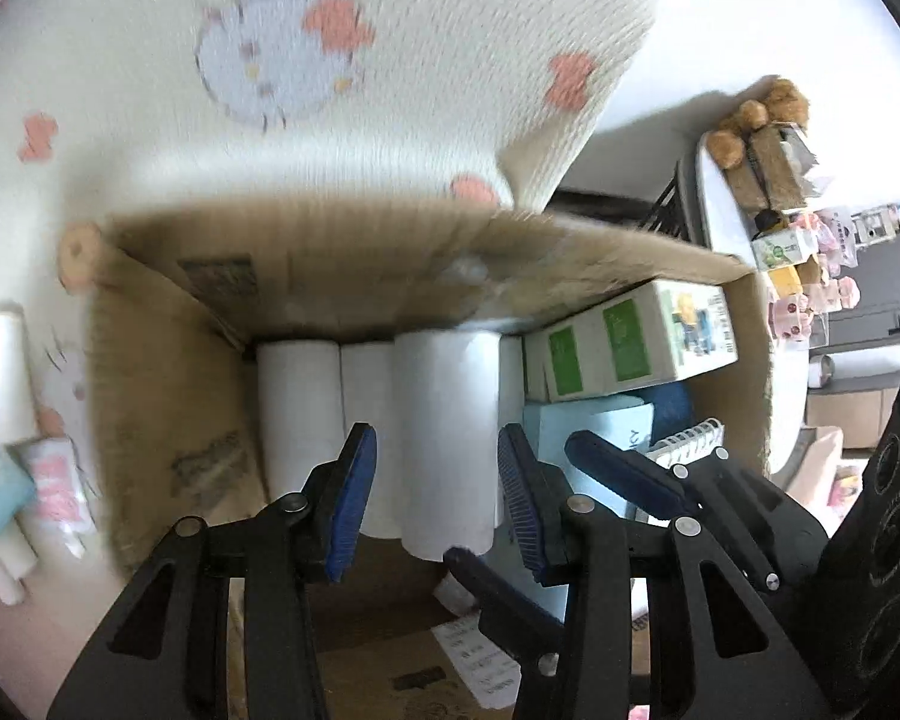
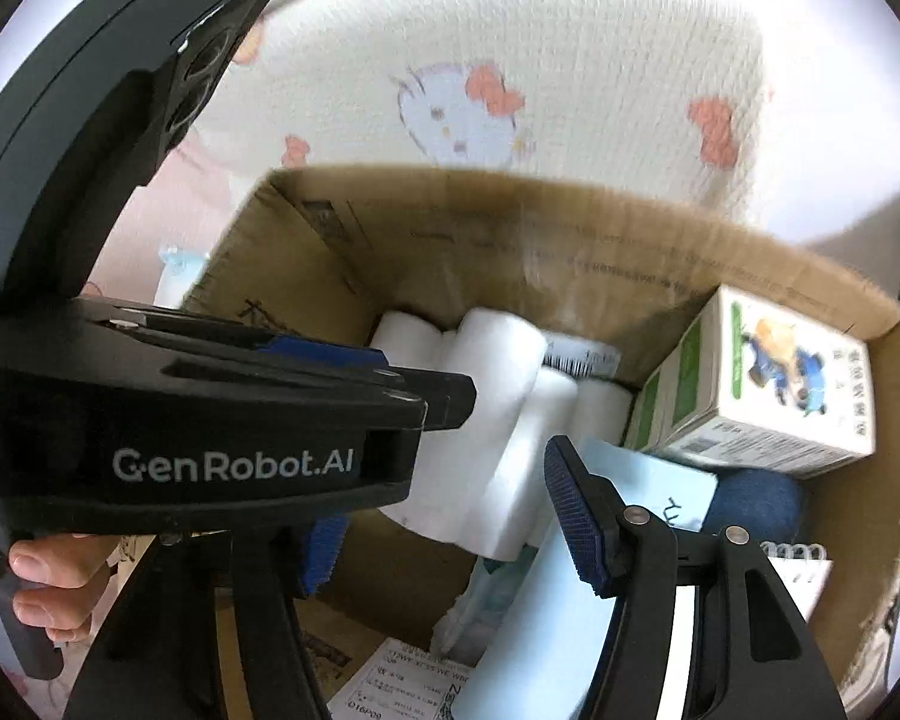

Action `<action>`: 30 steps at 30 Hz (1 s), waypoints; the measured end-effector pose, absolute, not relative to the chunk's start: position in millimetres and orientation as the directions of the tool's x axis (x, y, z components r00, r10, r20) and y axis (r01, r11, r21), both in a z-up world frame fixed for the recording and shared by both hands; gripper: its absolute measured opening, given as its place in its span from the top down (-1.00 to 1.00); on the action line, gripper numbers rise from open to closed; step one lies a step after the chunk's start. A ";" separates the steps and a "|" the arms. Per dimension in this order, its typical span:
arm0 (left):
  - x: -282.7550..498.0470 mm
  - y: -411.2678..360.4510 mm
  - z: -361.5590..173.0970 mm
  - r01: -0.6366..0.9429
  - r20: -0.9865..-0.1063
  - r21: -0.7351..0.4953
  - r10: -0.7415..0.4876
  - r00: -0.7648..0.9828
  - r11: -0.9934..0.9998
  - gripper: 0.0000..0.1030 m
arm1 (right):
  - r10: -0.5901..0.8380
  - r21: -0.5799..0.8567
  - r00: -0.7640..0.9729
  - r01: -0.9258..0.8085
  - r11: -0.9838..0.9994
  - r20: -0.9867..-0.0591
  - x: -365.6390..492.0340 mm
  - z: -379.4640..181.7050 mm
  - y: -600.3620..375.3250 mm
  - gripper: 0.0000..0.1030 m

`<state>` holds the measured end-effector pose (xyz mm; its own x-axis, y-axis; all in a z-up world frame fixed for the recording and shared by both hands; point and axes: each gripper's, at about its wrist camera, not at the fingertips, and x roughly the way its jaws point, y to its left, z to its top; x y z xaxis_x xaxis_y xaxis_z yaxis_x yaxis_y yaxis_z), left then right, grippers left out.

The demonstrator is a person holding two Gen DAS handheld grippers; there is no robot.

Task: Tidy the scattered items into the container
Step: 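Lower the tube into the box beside the other tubes and open the left gripper, then move both grippers back to the scattered tubes on the blanket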

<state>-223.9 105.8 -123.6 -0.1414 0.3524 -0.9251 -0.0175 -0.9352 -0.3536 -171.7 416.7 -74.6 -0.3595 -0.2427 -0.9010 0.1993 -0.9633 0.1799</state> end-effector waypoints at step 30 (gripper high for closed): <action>-73.2 -71.7 -92.2 -0.024 -0.681 -0.425 0.338 -0.650 -0.905 0.76 | -0.096 -0.068 -0.480 0.314 -0.947 -0.872 -121.3 -26.0 327.3 -0.26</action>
